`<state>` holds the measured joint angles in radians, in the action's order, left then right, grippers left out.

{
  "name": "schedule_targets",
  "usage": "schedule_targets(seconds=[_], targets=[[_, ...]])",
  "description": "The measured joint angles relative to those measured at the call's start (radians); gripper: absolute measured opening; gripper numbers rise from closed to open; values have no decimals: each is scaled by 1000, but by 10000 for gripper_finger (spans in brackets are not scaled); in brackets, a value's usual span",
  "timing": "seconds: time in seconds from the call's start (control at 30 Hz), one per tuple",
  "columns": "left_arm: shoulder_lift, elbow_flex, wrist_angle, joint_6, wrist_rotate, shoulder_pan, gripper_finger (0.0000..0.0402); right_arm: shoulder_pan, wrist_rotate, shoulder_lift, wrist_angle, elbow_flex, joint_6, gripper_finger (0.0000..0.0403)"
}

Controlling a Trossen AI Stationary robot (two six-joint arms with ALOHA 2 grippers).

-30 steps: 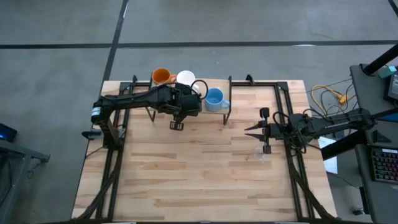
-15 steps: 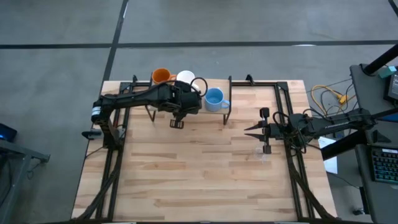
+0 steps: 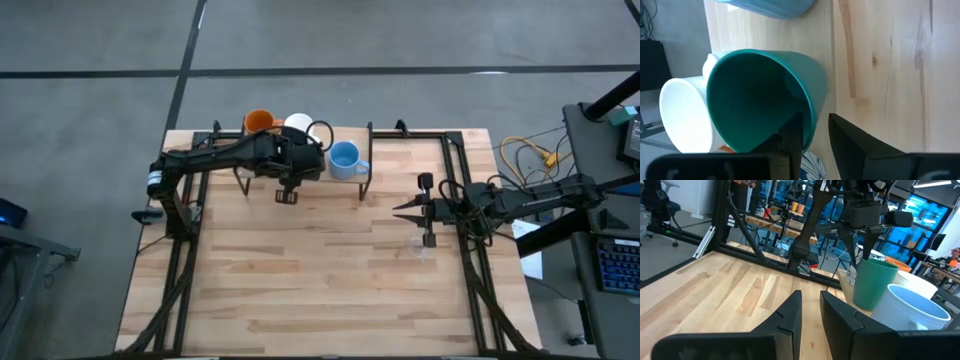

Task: Stack small to large cups/mugs on shelf
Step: Put the green cup on the shelf

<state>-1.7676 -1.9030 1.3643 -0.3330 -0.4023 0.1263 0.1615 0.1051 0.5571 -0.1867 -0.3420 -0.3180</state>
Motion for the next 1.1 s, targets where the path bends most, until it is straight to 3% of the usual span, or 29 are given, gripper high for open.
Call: schedule_targets(seconds=[1.1], targets=[[1,-2,-21,-23,-22,5,78,0,0,0,3,0,-5,63]])
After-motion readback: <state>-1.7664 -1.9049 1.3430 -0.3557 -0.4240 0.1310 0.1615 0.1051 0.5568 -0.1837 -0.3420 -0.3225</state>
